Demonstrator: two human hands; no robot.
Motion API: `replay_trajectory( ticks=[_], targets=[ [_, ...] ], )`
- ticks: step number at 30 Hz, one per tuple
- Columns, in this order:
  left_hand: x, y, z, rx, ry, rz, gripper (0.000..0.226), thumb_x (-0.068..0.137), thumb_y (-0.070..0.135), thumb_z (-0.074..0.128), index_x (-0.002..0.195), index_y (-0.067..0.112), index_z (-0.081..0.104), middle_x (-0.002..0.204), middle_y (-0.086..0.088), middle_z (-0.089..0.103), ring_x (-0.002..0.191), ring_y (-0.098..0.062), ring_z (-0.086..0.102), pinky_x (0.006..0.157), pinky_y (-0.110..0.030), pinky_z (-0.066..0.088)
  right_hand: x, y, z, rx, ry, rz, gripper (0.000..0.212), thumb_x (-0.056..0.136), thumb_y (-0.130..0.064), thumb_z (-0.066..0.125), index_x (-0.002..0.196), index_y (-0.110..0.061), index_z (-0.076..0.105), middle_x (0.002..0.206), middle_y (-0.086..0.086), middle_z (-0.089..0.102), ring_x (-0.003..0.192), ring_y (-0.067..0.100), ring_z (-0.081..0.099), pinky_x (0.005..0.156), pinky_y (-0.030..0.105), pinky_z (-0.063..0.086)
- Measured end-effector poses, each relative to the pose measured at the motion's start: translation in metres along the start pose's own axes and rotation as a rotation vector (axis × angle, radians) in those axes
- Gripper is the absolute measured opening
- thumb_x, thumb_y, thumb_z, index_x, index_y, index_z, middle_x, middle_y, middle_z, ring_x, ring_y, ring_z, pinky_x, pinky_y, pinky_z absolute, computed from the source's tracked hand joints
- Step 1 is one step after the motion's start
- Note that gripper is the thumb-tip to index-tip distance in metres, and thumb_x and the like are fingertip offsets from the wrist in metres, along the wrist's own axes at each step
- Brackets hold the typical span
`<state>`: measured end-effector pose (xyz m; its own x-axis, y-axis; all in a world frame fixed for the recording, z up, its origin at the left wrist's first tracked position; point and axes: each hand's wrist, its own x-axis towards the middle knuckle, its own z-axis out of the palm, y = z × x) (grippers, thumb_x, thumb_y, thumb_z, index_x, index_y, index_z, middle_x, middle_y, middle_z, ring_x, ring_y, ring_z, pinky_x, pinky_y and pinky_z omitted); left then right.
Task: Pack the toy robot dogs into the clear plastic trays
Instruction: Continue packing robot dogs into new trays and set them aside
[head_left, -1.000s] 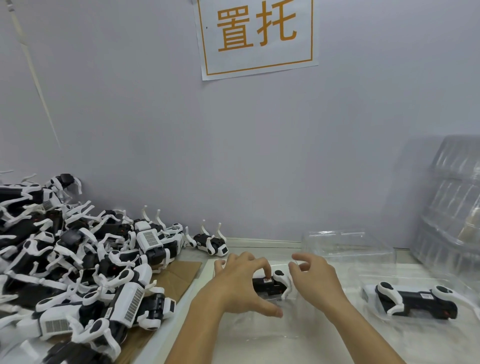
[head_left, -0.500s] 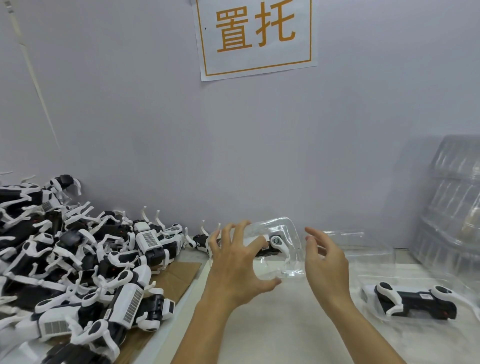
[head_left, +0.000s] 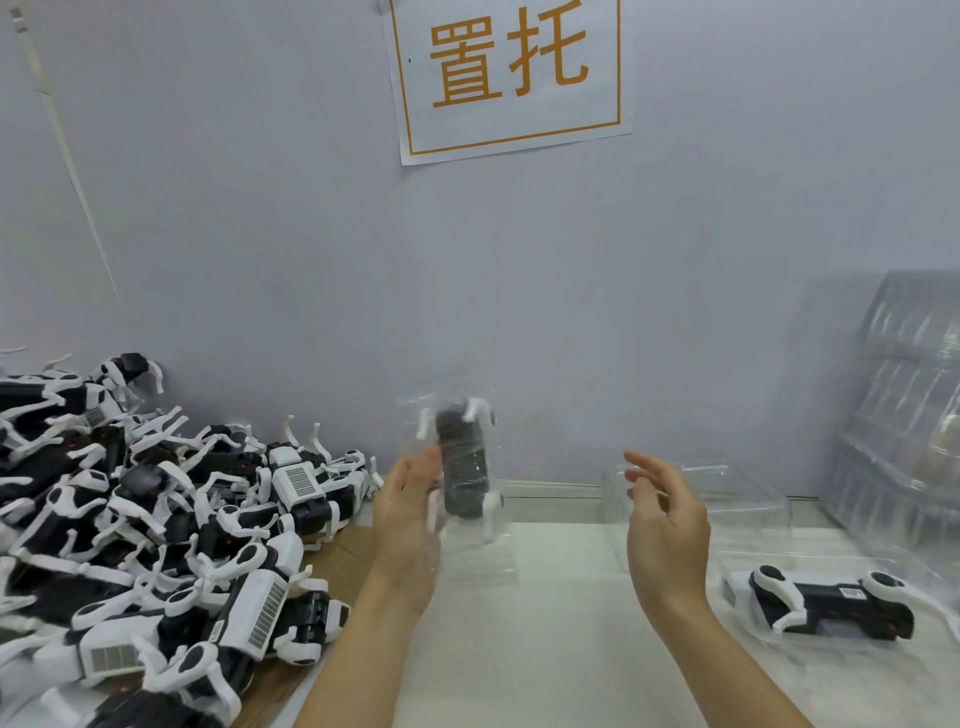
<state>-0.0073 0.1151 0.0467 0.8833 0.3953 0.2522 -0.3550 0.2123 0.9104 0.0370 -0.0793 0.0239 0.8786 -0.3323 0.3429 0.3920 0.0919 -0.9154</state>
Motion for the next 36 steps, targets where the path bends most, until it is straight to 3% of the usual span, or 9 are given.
replay_trajectory(
  ticks=[4, 8, 13, 16, 21, 23, 25, 31, 36],
  targets=[
    [-0.004, -0.006, -0.008, -0.427, 0.011, -0.255, 0.069, 0.056, 0.071, 0.079, 0.108, 0.026, 0.077, 0.122, -0.014, 0.07, 0.108, -0.039, 0.068, 0.08, -0.058, 0.056, 0.0, 0.002, 0.001, 0.003, -0.011, 0.003, 0.036, 0.098, -0.005, 0.043, 0.104, -0.03, 0.068, 0.105, -0.007, 0.067, 0.102, 0.013, 0.06, 0.078, 0.025, 0.044],
    [-0.003, -0.009, -0.012, -0.532, -0.068, -0.353, 0.096, 0.047, 0.078, 0.081, 0.127, 0.027, 0.067, 0.137, -0.016, 0.06, 0.119, -0.048, 0.059, 0.107, -0.069, 0.034, -0.001, 0.002, 0.001, 0.0, -0.007, 0.0, 0.037, 0.097, -0.005, 0.043, 0.102, -0.032, 0.068, 0.104, -0.008, 0.067, 0.101, 0.013, 0.061, 0.083, 0.031, 0.048],
    [-0.002, -0.012, -0.013, -0.508, -0.109, -0.305, 0.087, 0.053, 0.08, 0.077, 0.122, 0.027, 0.07, 0.131, -0.014, 0.064, 0.121, -0.044, 0.059, 0.096, -0.068, 0.046, -0.001, 0.003, 0.002, -0.019, -0.021, -0.002, 0.035, 0.098, -0.006, 0.044, 0.103, -0.029, 0.069, 0.103, -0.007, 0.067, 0.101, 0.016, 0.061, 0.09, 0.039, 0.05],
    [-0.003, -0.005, -0.009, -0.267, -0.171, -0.186, 0.058, 0.07, 0.074, 0.066, 0.104, 0.028, 0.077, 0.101, -0.008, 0.075, 0.101, -0.03, 0.071, 0.078, -0.049, 0.058, -0.001, 0.002, 0.002, -0.033, -0.042, -0.012, 0.035, 0.097, -0.006, 0.044, 0.1, -0.03, 0.069, 0.1, -0.007, 0.068, 0.098, 0.017, 0.061, 0.087, 0.038, 0.049],
    [-0.001, -0.001, 0.003, 0.678, -0.265, 0.089, 0.063, 0.048, 0.078, 0.073, 0.09, 0.032, 0.071, 0.103, 0.002, 0.069, 0.102, -0.018, 0.062, 0.093, -0.037, 0.05, 0.003, -0.005, -0.002, -0.027, 0.03, -0.079, 0.039, 0.096, -0.003, 0.042, 0.092, -0.032, 0.069, 0.091, -0.003, 0.068, 0.084, 0.012, 0.062, 0.071, 0.021, 0.046],
    [-0.001, -0.009, 0.006, 1.137, -0.259, 0.137, 0.064, 0.045, 0.085, 0.064, 0.092, 0.041, 0.064, 0.114, 0.02, 0.055, 0.112, -0.009, 0.046, 0.099, -0.035, 0.034, 0.005, -0.01, -0.005, -0.001, 0.098, -0.118, 0.041, 0.095, -0.001, 0.041, 0.089, -0.03, 0.07, 0.086, -0.002, 0.067, 0.077, 0.007, 0.061, 0.064, 0.012, 0.044],
    [-0.005, -0.017, 0.009, 1.36, -0.346, 0.138, 0.068, 0.043, 0.089, 0.057, 0.094, 0.044, 0.058, 0.114, 0.024, 0.046, 0.113, -0.007, 0.034, 0.094, -0.03, 0.018, 0.007, -0.013, -0.006, 0.007, 0.126, -0.152, 0.041, 0.094, 0.001, 0.041, 0.088, -0.029, 0.07, 0.083, -0.002, 0.067, 0.073, 0.002, 0.059, 0.065, 0.01, 0.044],
    [-0.013, -0.025, 0.022, 1.347, -0.679, 0.012, 0.077, 0.041, 0.085, 0.068, 0.107, 0.049, 0.053, 0.125, 0.027, 0.044, 0.114, 0.0, 0.023, 0.107, -0.03, 0.014, 0.005, -0.016, -0.006, 0.005, 0.11, -0.183, 0.042, 0.093, 0.001, 0.041, 0.086, -0.03, 0.068, 0.082, -0.003, 0.066, 0.072, 0.002, 0.058, 0.064, 0.01, 0.044],
    [-0.018, -0.024, 0.037, 0.994, -0.484, 0.062, 0.057, 0.071, 0.081, 0.047, 0.102, 0.039, 0.07, 0.113, 0.025, 0.065, 0.12, -0.007, 0.048, 0.106, -0.036, 0.04, 0.003, -0.017, -0.004, 0.053, 0.108, -0.192, 0.035, 0.087, -0.013, 0.037, 0.087, -0.026, 0.07, 0.08, -0.002, 0.066, 0.074, 0.01, 0.059, 0.069, 0.022, 0.046]
  ],
)
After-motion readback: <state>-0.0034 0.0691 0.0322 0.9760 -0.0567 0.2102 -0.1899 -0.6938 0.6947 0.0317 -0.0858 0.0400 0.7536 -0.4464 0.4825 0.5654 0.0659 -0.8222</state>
